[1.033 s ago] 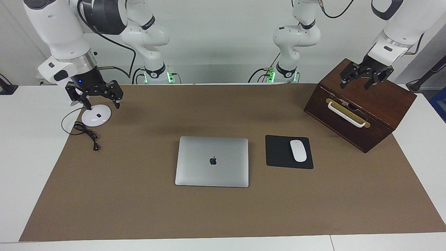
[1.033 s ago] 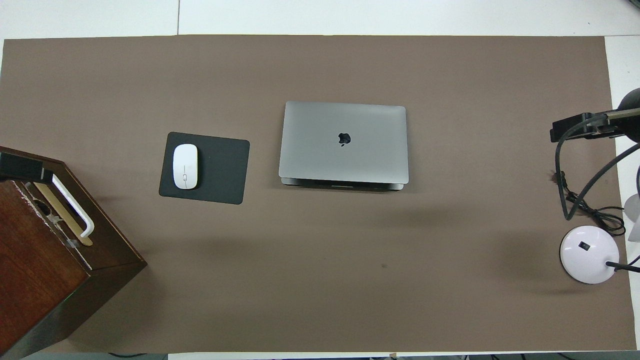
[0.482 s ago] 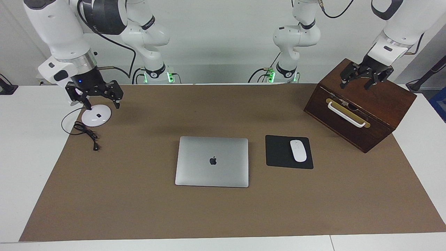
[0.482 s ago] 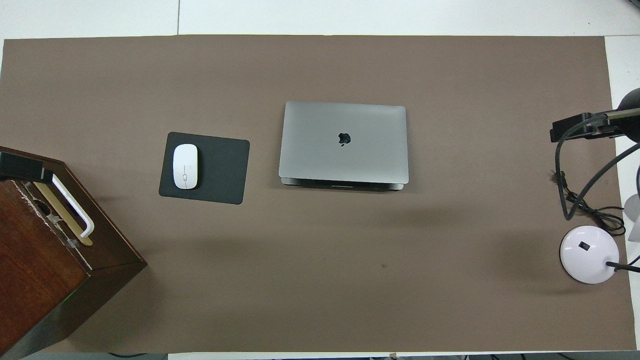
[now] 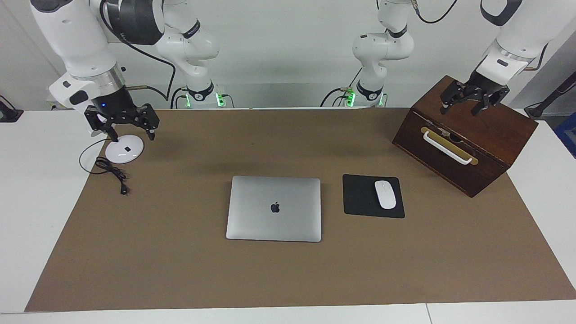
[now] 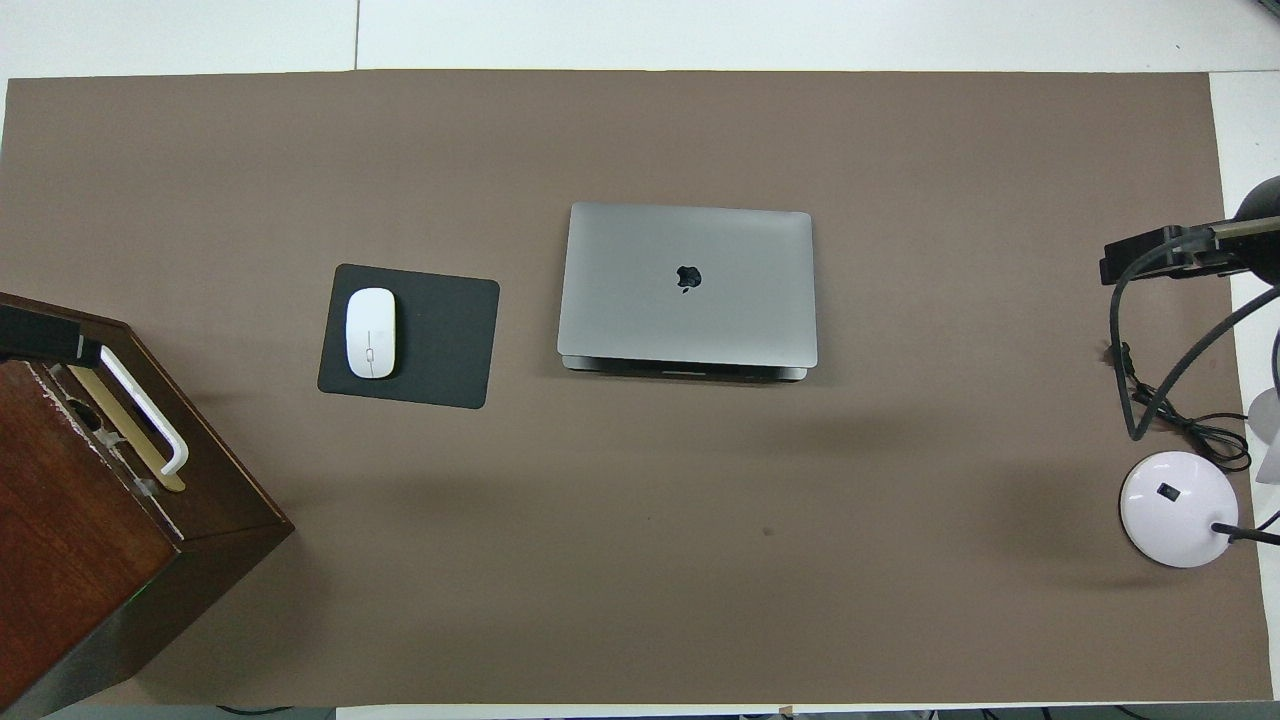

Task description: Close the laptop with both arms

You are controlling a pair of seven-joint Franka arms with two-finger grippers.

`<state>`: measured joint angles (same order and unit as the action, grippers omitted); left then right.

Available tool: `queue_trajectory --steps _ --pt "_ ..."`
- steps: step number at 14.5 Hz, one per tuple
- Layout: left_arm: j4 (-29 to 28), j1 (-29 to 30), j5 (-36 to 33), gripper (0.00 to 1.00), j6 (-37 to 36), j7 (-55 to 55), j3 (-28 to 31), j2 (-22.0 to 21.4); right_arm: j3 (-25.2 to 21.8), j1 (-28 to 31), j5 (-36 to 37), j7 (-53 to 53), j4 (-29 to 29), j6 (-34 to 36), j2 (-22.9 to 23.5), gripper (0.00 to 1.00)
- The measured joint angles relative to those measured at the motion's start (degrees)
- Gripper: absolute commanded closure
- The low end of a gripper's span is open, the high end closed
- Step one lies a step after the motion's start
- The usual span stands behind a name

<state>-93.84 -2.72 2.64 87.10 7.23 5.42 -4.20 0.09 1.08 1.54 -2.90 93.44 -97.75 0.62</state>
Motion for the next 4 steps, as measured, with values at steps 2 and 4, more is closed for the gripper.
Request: queue_trajectory --steps 2,4 --pt "0.0 0.07 -0.33 0.0 0.0 0.02 0.0 0.0 0.0 0.0 0.0 0.0 0.0 0.0 0.0 0.0" --pt "0.0 0.07 -0.43 0.0 0.0 0.03 -0.02 0.0 0.0 0.0 0.0 0.0 0.0 0.0 0.0 0.0"
